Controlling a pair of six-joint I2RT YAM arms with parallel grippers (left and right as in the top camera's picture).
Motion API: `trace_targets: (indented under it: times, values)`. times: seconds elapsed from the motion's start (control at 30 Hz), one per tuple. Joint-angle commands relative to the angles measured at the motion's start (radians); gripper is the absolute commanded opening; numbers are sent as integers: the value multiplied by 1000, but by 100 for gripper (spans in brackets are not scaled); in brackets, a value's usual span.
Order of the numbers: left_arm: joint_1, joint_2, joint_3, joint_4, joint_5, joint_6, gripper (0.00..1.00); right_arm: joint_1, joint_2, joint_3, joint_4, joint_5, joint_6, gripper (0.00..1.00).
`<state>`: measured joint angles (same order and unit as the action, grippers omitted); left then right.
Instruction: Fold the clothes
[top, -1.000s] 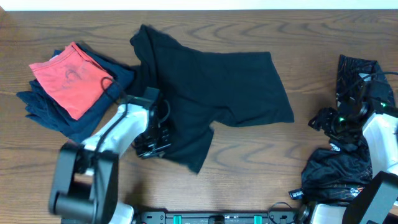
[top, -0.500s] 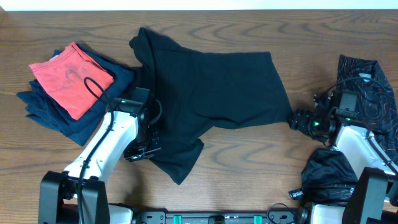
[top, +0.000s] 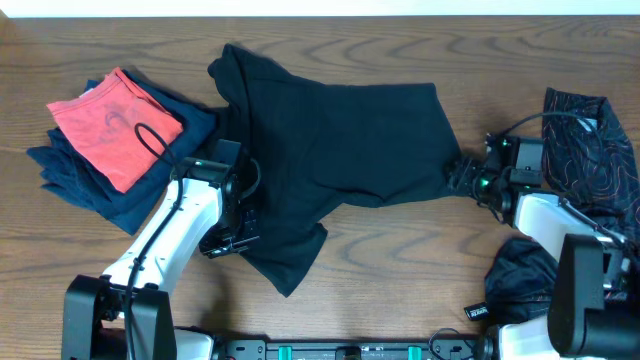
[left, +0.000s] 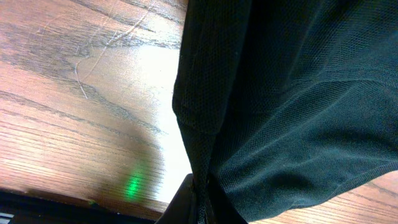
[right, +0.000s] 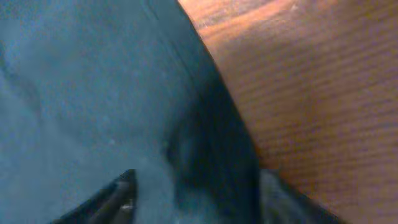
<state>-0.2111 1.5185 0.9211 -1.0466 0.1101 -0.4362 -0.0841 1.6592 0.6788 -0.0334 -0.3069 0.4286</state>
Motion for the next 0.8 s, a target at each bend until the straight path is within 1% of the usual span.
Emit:
trace_targets:
  times: [0.0, 0.03, 0.07, 0.1, 0.13, 0.3, 0.43, 0.6, 0.77]
  values:
    - [5, -5, -8, -3, -18, 18, 6, 7, 56, -15, -32, 31, 30, 26]
    - [6, -6, -5, -4, -18, 31, 6, 4, 53, -14, -39, 34, 26, 16]
    - [8, -7, 2, -10, -18, 45, 6, -3, 45, -13, -50, 35, 26, 9]
    - [15, -11, 14, -25, -18, 63, 6, -13, 32, -10, -68, 38, 21, 4]
    - [21, -18, 29, -40, -18, 76, 6, -24, 17, -4, -90, 39, 18, 1]
    - [66, -96, 148, -124, -17, 165, 6, -101, -135, 58, -231, 38, -22, 1]
    - [93, -185, 285, -189, -5, 220, 6, -153, -319, 174, -410, 38, -94, 1]
    - [113, -294, 472, -223, 13, 234, 6, -172, -515, 350, -604, 70, -167, 1]
    - [117, -380, 649, -221, 12, 234, 6, -172, -639, 501, -726, 156, -177, 1]
